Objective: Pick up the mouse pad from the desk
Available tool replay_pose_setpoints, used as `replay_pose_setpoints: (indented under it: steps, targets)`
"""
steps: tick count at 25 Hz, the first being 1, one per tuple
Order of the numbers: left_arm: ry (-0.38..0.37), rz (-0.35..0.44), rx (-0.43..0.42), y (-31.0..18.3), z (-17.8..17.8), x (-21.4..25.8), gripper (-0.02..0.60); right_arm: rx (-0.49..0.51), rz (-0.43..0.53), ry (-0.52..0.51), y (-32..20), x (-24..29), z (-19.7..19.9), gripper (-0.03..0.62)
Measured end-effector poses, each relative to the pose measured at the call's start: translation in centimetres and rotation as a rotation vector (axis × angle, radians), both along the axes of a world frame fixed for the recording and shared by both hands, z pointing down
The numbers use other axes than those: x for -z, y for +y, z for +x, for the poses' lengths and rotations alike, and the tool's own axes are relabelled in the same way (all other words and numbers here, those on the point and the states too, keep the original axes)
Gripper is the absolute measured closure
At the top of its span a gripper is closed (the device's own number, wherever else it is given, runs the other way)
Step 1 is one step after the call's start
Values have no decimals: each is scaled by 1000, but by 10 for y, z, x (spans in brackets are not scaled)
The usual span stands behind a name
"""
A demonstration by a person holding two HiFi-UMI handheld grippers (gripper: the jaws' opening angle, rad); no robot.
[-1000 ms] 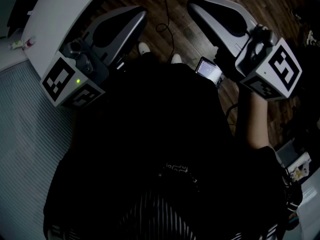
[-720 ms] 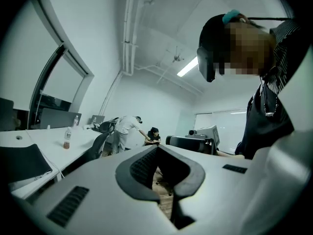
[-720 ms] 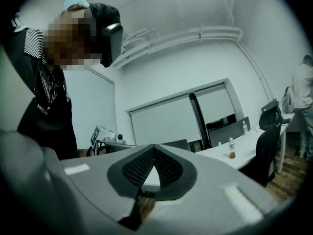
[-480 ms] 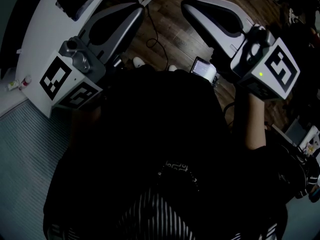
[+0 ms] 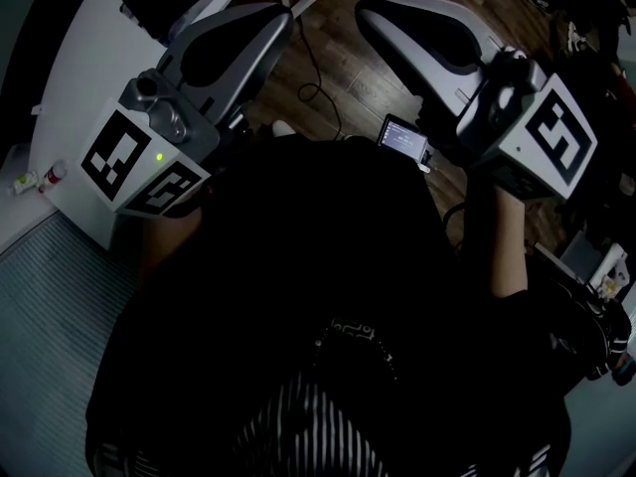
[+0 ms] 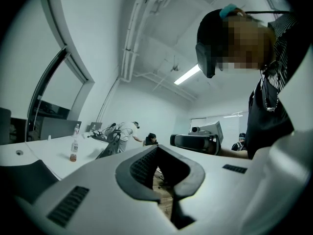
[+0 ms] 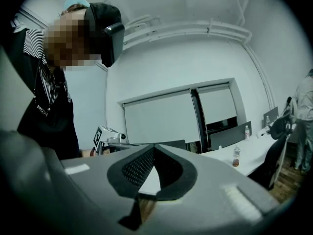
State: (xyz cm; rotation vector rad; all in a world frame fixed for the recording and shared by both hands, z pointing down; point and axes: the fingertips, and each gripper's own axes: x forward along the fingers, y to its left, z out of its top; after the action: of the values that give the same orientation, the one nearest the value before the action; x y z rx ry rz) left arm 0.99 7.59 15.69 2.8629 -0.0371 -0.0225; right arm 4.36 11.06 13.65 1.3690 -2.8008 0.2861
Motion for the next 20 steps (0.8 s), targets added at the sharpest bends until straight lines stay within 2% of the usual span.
replay_pose_setpoints:
  steps: [9,14,20]
  targets:
    - [18,12,74,-35,-57,7,574,70,11,9,-45,17,-55,589]
    - [39,13,126,-78,-93,-4,574,145,-7,15,-92,6,-92,589]
    - [78,16,207,-82,-111,8,574,212,10,16,-99,17,-111,589]
